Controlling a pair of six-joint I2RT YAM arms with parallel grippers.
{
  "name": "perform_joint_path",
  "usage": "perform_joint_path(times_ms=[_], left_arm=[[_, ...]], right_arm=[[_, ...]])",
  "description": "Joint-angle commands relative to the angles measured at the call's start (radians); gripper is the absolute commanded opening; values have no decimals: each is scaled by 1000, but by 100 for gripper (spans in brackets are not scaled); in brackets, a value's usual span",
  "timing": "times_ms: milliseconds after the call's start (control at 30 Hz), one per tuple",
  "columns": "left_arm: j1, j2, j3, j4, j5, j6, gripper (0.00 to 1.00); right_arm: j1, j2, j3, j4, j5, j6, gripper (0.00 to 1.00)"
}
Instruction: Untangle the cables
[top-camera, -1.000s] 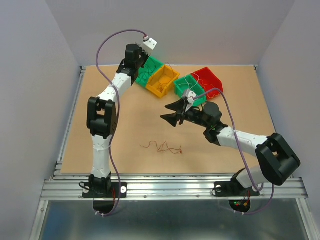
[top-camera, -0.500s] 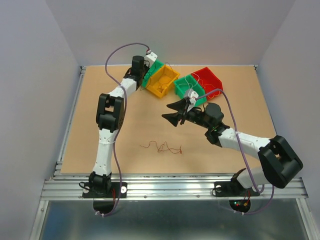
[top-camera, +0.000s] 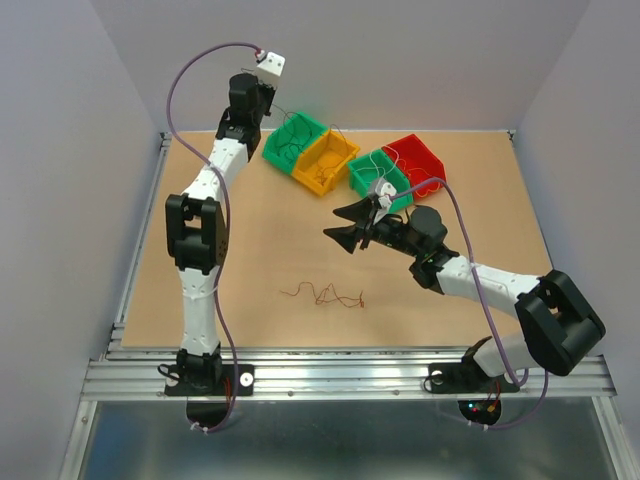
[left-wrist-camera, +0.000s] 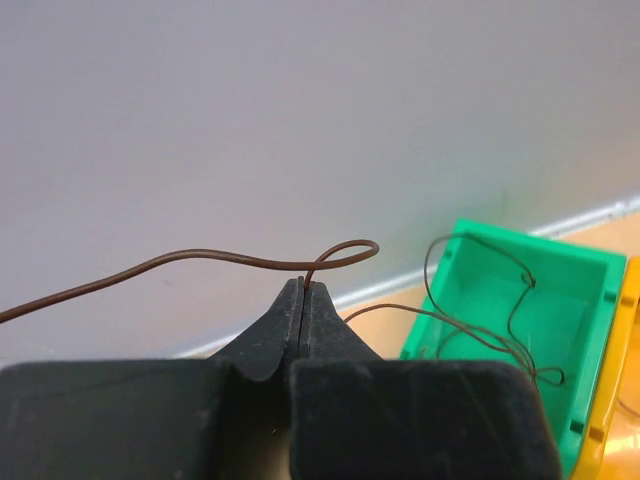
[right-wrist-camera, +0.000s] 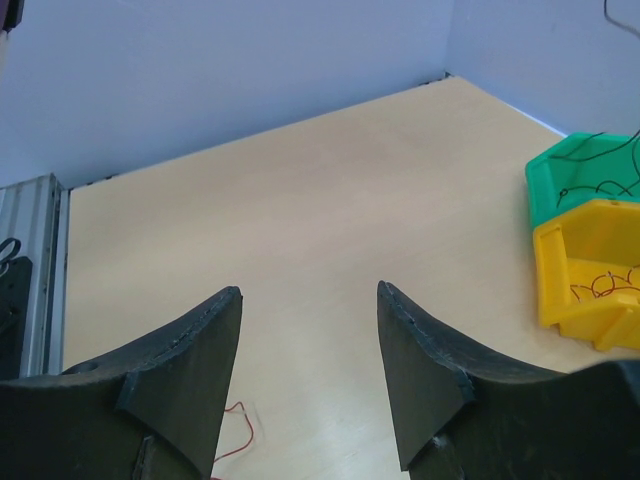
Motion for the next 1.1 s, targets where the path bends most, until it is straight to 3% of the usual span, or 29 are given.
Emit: perform_joint_path(times_ms=[0, 100, 533, 1067], left_arm=[[4, -45, 48, 51, 18, -62, 0], [4, -53, 59, 62, 72, -75, 0], [2, 80, 139, 166, 62, -84, 0], [-57, 214, 88, 116, 131, 88, 0]], right_arm=[[9, -1, -3, 36, 15, -17, 62], [9, -5, -6, 36, 22, -22, 62], [9, -79, -41, 40, 2, -28, 62], [9, -116, -64, 36, 41, -34, 62]])
